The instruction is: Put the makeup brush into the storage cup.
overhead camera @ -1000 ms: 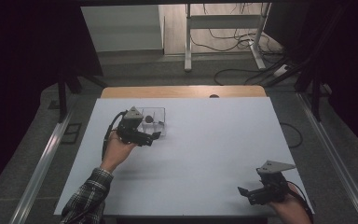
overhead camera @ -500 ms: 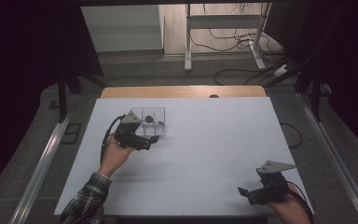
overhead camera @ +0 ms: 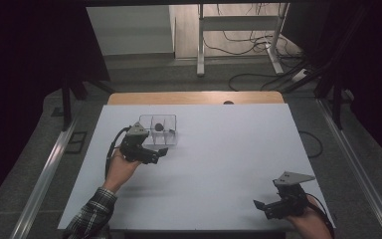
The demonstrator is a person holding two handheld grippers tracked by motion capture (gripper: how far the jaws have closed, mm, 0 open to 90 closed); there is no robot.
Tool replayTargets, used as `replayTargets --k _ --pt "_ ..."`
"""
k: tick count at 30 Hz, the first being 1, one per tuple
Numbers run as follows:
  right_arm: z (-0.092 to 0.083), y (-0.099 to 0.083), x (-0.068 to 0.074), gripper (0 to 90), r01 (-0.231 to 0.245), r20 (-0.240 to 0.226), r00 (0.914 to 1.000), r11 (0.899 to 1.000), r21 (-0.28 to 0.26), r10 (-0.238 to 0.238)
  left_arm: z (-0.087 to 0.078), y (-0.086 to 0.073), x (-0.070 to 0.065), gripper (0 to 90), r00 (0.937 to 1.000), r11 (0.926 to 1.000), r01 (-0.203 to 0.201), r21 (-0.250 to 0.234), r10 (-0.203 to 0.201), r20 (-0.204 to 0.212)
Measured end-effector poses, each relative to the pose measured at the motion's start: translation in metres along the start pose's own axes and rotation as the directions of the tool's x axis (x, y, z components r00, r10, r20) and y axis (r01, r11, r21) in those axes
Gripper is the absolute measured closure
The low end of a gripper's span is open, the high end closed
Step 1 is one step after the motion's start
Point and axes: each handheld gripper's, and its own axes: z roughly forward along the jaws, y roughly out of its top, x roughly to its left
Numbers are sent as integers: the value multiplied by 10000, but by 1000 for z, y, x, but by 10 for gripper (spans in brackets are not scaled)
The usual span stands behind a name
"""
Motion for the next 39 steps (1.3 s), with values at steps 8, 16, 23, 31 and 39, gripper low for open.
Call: replayTargets --k 8,16,23,31,39 --pt "0 0 0 0 10 -73 10000 10000 -42 -11 -3 -7 -1 0 9999 9999 109 33 -109 -4" --pt "-1 0 1 0 49 -63 10000 10000 -56 -49 -9 -15 -2 0 9998 9998 184 56 -184 -81" --pt "-1 1 1 0 58 -73 10000 9999 -86 -59 -13 -22 -4 0 9998 9998 176 37 -176 -14" --pt "-2 1 0 0 -13 -92 10000 9999 -158 11 -16 -26 -8 0 10000 10000 -16 59 16 -39" --pt "-2 1 1 0 24 -104 9999 9999 -171 -25 -22 -33 -9 0 9999 10000 83 -17 -83 -68"
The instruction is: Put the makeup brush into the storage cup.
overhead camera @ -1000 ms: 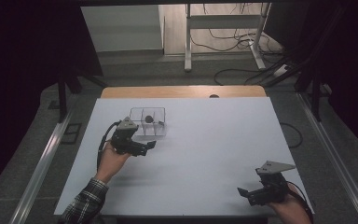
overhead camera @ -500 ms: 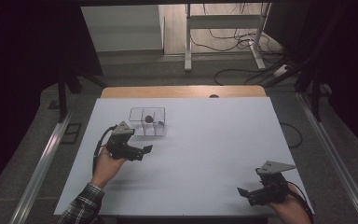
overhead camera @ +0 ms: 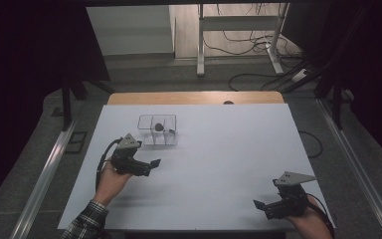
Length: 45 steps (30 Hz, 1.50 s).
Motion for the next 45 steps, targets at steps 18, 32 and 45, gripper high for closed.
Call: replayTargets --k 18,32,45 --pt "0 0 0 0 22 -29 10000 10000 -8 -22 -20 -23 -1 0 9991 9990 421 -130 -422 -36" --pt "0 0 0 0 13 -53 10000 10000 14 -13 -33 -38 -3 0 9983 9985 546 -13 -547 -188" --pt "1 0 1 0 46 -71 10000 9999 124 -45 -39 -48 -9 0 9987 9988 236 429 -217 -456"
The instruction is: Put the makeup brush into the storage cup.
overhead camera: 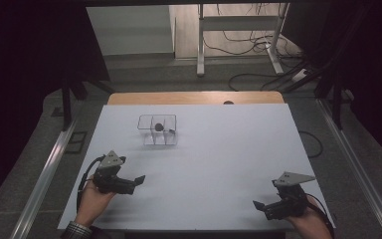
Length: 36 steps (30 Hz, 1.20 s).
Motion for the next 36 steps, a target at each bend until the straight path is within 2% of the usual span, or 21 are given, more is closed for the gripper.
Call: replayTargets --k 13,26,36 --pt "0 0 0 0 -80 13 10000 10000 -12 80 -8 -9 0 0 9999 9999 42 137 -40 -152" --pt "0 0 0 0 -46 23 10000 10000 -5 46 -22 -24 3 0 9982 9992 235 336 -216 -559" --pt "-1 0 0 0 -107 17 9999 9999 -32 107 -30 -35 1 0 9956 9977 138 663 -75 -939"
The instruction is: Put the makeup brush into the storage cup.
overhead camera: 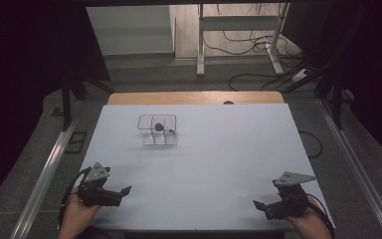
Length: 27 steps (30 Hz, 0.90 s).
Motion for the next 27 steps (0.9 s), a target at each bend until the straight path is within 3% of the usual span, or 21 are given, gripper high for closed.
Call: replayTargets --k 16,27 --pt "1 0 0 0 48 31 10000 10000 57 -48 -12 -17 -2 0 9989 9995 29 319 -14 -468" --pt "2 0 1 0 62 41 10000 9999 147 -62 -20 -29 -3 0 9984 9990 183 409 -161 -535"
